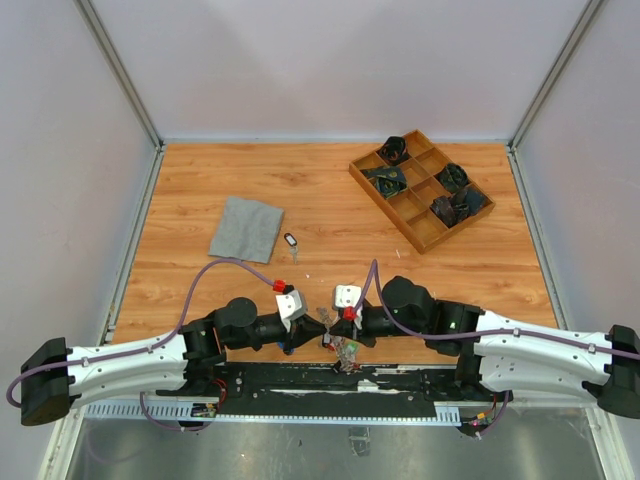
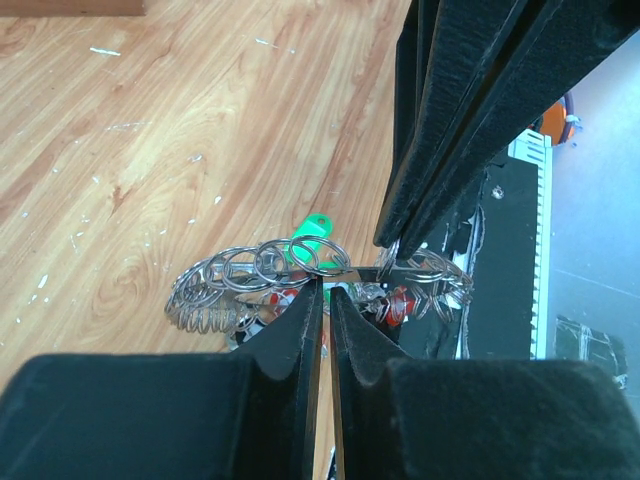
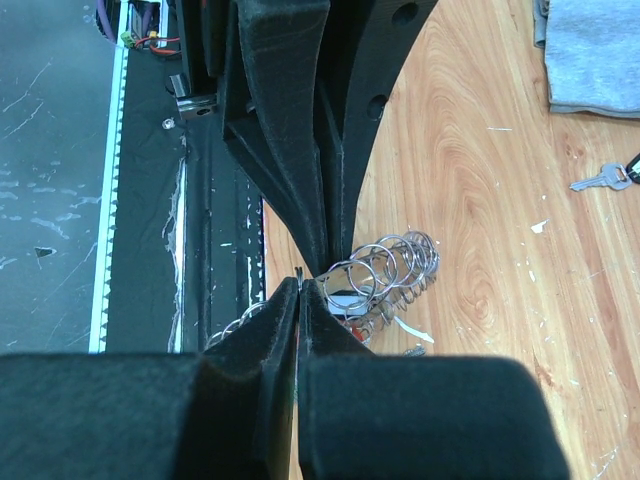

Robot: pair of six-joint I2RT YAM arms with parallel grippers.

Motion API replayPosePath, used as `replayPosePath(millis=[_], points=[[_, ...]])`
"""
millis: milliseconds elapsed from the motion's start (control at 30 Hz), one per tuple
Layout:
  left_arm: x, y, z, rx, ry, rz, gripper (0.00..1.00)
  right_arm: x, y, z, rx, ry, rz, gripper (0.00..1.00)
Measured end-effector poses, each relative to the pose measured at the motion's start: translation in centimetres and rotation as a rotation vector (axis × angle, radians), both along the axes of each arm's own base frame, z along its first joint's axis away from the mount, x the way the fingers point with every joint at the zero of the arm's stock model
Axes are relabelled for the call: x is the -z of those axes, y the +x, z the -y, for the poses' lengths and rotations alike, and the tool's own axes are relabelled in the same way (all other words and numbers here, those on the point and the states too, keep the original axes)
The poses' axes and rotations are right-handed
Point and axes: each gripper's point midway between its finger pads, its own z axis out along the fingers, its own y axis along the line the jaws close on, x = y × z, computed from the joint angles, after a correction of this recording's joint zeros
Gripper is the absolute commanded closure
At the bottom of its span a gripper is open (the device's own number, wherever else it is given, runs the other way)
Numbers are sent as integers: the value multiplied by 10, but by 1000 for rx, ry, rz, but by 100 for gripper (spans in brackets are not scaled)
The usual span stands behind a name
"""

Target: Put the keys on the keyring

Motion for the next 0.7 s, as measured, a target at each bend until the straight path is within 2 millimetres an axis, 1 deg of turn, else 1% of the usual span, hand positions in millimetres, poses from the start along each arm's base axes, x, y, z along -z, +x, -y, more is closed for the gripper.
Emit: replayPosePath(millis=[367,700], points=[[-3,0,1,7,-11,8,89,5,-4,-1,-20,-14,-15,99],[-1,-2,3,18,-4,7,89,12,-5,1,-22,-41,-26,99]])
